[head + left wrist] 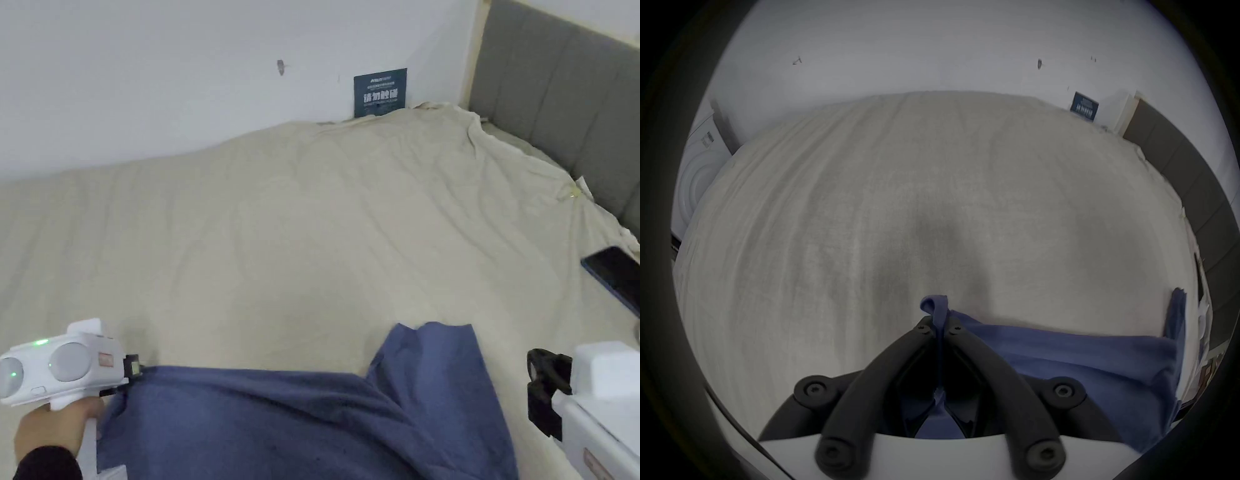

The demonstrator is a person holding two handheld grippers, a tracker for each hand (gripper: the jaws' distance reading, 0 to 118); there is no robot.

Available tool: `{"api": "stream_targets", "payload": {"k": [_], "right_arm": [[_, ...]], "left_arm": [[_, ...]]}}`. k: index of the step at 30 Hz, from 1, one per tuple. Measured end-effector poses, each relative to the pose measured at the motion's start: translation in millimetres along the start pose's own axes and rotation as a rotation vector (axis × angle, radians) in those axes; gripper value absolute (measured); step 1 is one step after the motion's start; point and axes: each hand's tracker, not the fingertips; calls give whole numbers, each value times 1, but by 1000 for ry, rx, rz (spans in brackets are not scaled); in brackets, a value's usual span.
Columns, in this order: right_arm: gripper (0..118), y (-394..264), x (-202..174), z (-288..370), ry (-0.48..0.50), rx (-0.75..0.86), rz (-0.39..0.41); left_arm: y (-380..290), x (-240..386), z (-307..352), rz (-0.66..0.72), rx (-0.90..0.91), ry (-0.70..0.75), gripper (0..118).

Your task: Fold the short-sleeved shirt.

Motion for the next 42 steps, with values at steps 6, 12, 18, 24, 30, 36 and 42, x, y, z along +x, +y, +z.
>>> {"api": "stream_targets", "payload": {"k": [6,12,18,24,30,36,42], "right_arm": [[5,-11,11,-32,68,-157,-25],[71,-39,14,-91,43,-355,-53],[68,-70,5,-131,25,-509,-47],[21,-67,-13,-119,28,-512,-40],[2,-58,-10,-101,86,-435,0],[2,4,-2,-33,155,-178,-36],[2,92,17,7,206,42,-81]], "left_arm": [[-15,-2,76,9,84,-67,0],[-30,0,130,-6,121,-96,0],[-40,4,157,-21,142,-102,0],[-47,1,163,-13,142,-99,0],[-54,-5,176,8,155,-95,0],[-59,-23,206,42,199,-89,0],[-47,-41,250,70,284,-74,0]]}}
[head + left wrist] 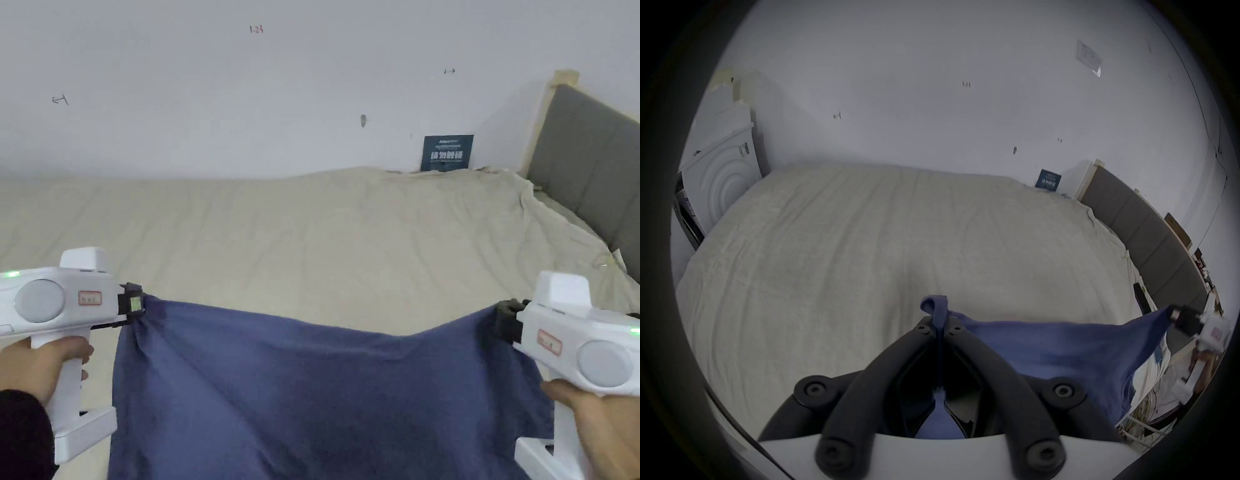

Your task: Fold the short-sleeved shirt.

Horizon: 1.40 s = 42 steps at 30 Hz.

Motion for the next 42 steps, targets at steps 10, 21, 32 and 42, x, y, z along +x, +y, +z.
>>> {"api": "stream_targets", "payload": {"k": [10,21,32,42], "right_arm": [[2,135,-16,28,54,232,36],[2,242,-61,51,83,415,61],[2,247,-73,39,71,427,51],[2,161,-28,-61,63,227,26]], "left_arm": [[87,-21,70,37,216,33,0],[199,-11,115,-37,392,103,0],[210,10,101,-100,420,134,0],[127,-2,-8,-81,244,131,0]]}}
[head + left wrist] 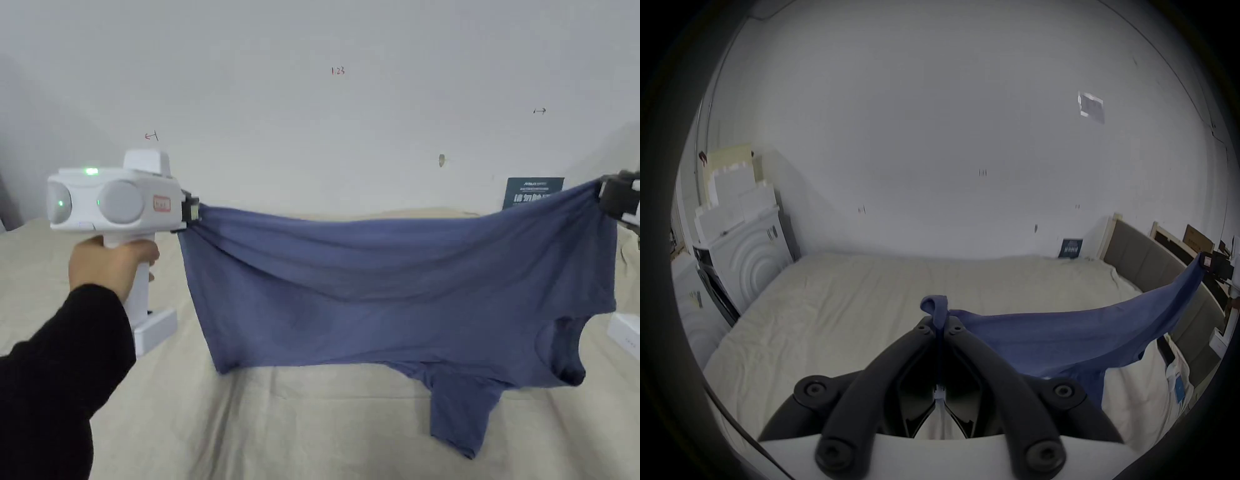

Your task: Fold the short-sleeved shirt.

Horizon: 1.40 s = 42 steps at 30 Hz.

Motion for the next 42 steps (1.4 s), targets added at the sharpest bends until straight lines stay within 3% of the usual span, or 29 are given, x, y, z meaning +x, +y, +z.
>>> {"api": "stream_targets", "payload": {"k": [9,13,22,34,42], "right_arm": [[2,-118,36,6,17,-186,-56],[2,-171,44,37,28,-266,-69],[2,-262,43,134,34,-389,-210],[2,-325,43,245,17,-465,-217],[2,-354,49,251,-10,-525,-195]], "left_arm": [[-124,-5,-11,13,-169,-27,0],[-181,-6,10,8,-248,-43,0],[-293,-16,56,45,-401,-1,0],[-358,-39,135,68,-420,14,0],[-390,-36,141,52,-471,41,0]]}}
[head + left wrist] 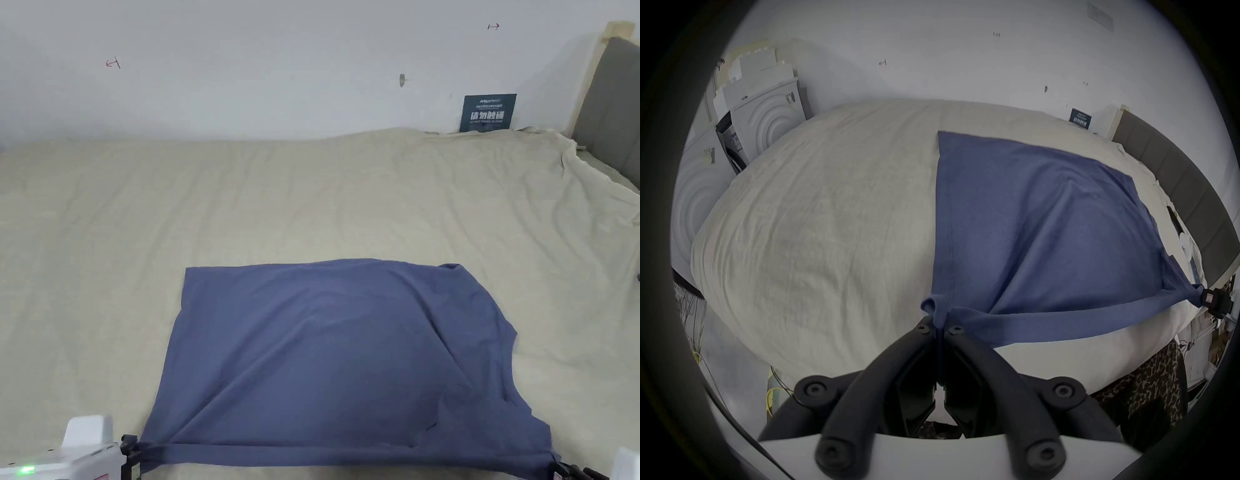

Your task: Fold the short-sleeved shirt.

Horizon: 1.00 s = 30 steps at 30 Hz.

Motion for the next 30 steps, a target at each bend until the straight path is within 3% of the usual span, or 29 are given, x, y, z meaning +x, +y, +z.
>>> {"api": "stream_targets", "payload": {"k": [4,10,12,14,15,16,18,19,23,30], "right_arm": [[2,-4,3,-33,-83,-57,61],[2,-15,11,-64,-132,-143,28],[2,-16,9,-64,-139,-145,20],[7,-11,9,-61,-139,-154,8],[17,-8,7,-58,-139,-156,13],[44,-5,2,-52,-148,-148,25],[89,4,-3,-44,-167,-121,65],[101,10,-4,-40,-164,-107,71],[102,38,-14,-15,-114,13,91],[101,91,-68,33,-39,245,159]], "left_arm": [[-11,11,-18,6,-42,35,0],[-18,15,-31,5,-55,77,2],[-16,16,-30,11,-59,88,13],[-14,17,-28,2,-67,115,38],[-13,18,-27,-8,-71,152,58],[-10,18,-25,-19,-75,167,84],[-5,19,-18,-25,-71,165,110],[0,18,-11,-21,-33,146,113],[22,27,28,0,119,73,113],[68,53,86,-21,303,-1,113]]}}
